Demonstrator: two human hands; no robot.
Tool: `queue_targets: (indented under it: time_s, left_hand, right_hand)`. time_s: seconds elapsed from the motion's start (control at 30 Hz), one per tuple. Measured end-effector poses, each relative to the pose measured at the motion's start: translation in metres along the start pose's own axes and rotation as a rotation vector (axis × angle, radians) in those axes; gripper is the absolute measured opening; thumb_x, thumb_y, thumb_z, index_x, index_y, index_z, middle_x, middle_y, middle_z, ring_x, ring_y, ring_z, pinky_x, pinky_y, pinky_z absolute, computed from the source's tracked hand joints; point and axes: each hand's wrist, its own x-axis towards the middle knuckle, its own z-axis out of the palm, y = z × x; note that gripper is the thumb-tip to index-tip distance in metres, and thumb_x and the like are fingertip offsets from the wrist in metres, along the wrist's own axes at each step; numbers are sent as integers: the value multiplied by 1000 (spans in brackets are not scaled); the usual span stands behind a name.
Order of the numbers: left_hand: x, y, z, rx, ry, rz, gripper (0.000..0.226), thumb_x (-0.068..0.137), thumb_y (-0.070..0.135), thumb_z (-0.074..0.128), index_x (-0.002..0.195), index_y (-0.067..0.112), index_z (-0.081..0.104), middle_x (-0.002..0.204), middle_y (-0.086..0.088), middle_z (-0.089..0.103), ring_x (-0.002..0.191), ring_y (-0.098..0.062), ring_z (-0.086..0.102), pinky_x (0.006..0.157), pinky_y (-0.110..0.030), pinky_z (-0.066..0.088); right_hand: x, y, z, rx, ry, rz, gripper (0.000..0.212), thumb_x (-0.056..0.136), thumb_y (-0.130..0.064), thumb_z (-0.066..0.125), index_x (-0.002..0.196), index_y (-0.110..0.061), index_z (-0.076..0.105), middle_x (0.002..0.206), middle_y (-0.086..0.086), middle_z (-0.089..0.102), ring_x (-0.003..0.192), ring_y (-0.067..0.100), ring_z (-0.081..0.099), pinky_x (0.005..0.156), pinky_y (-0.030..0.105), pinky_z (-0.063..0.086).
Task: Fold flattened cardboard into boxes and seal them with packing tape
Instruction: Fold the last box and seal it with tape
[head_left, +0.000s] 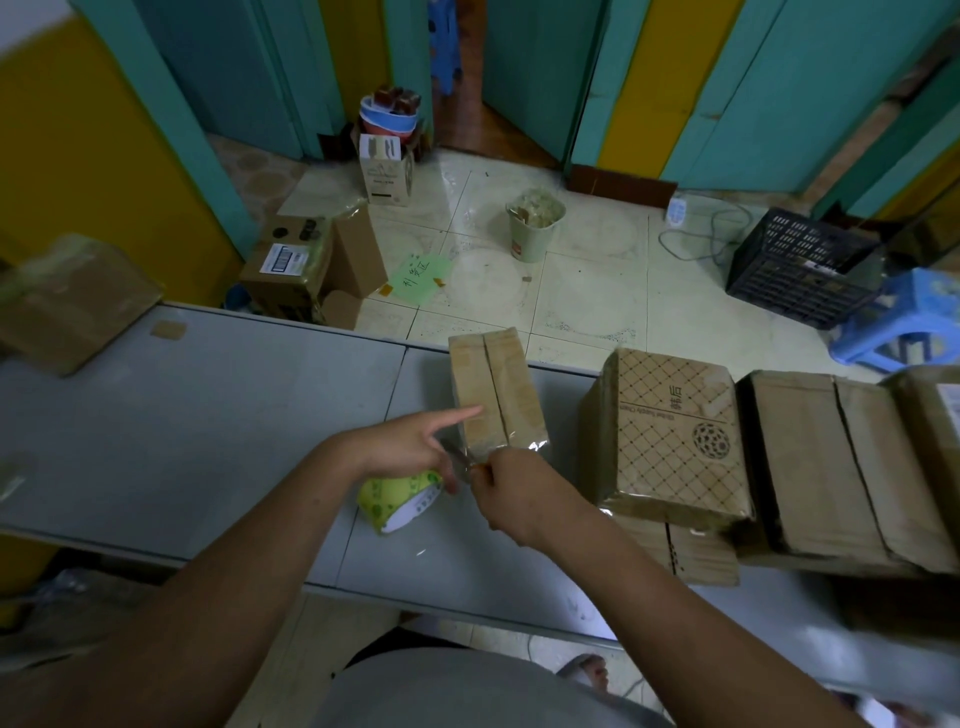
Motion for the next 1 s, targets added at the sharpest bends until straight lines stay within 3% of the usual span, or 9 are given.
queue_targets:
  time_s: [0.2, 0.23, 0.3, 0.4, 0.47, 0.57, 0.67, 0.8, 1.0]
  left_hand:
    - [-2, 0, -3, 72, 14, -23, 102, 91, 5, 79, 163, 53, 25, 91, 19, 80, 108, -13, 75, 113, -39, 49]
    - [-3, 1, -3, 84, 17, -22, 102, 91, 5, 79, 163, 54, 25, 90, 18, 80, 107, -13, 76, 115, -41, 47]
    - [-3, 2, -4, 98, 17, -15, 102, 90, 6, 80, 163, 54, 26, 88, 17, 80, 99, -8, 76, 112, -39, 48]
    - [-4, 2, -3, 123, 19, -17, 105, 88, 12, 83, 159, 62, 24, 85, 16, 75, 82, -2, 73, 91, -34, 50]
    - [-4, 1, -1, 127, 10, -15, 108, 87, 11, 84, 160, 62, 22, 89, 18, 71, 80, -2, 73, 87, -32, 52]
    - [-3, 1, 2, 110, 2, -16, 110, 88, 6, 82, 162, 59, 21, 106, 12, 72, 99, -12, 77, 111, -43, 50]
    - [-2, -1, -1, 119, 25, -23, 103, 90, 8, 79, 159, 63, 25, 105, 7, 78, 106, -16, 76, 118, -48, 44]
    - [0, -4, -2, 127, 32, 16, 93, 96, 14, 72, 159, 62, 23, 100, 7, 82, 106, -15, 76, 115, -51, 47]
    - [3, -17, 7, 167, 85, 89, 95, 97, 23, 75, 157, 68, 16, 106, 6, 80, 106, -6, 73, 98, -35, 55]
  right_hand:
    - [15, -6, -3, -34, -162, 67, 29, 107, -26, 45, 101, -6, 66, 86, 15, 77, 49, 21, 64, 53, 31, 58]
    - [11, -5, -3, -21, -155, 51, 29, 107, -26, 44, 95, -9, 65, 84, 15, 77, 45, 19, 61, 51, 32, 57]
    - [0, 2, 0, 26, -106, 1, 30, 107, -28, 43, 82, -21, 59, 80, 14, 75, 42, 15, 58, 53, 36, 59]
    - [-21, 24, 17, -4, -11, -25, 32, 108, -36, 46, 91, -14, 64, 84, 14, 72, 61, 21, 64, 67, 42, 61]
    - [-30, 40, 31, 2, 33, -38, 34, 108, -42, 46, 97, -13, 63, 84, 11, 71, 70, 25, 69, 72, 43, 60]
    - [-35, 61, 49, 55, 43, -70, 32, 107, -45, 48, 98, -17, 62, 81, 5, 70, 68, 19, 69, 69, 42, 58]
    - [-33, 82, 67, -24, 8, -77, 32, 105, -48, 49, 101, -19, 62, 84, 2, 70, 71, 16, 68, 70, 39, 58]
    - [-20, 103, 89, -125, 33, -54, 33, 106, -47, 49, 120, -20, 60, 115, 2, 60, 87, 18, 67, 81, 31, 56]
    - [7, 113, 107, -181, -110, 54, 51, 106, -38, 52, 147, -10, 44, 144, 13, 49, 120, 26, 60, 105, 31, 45]
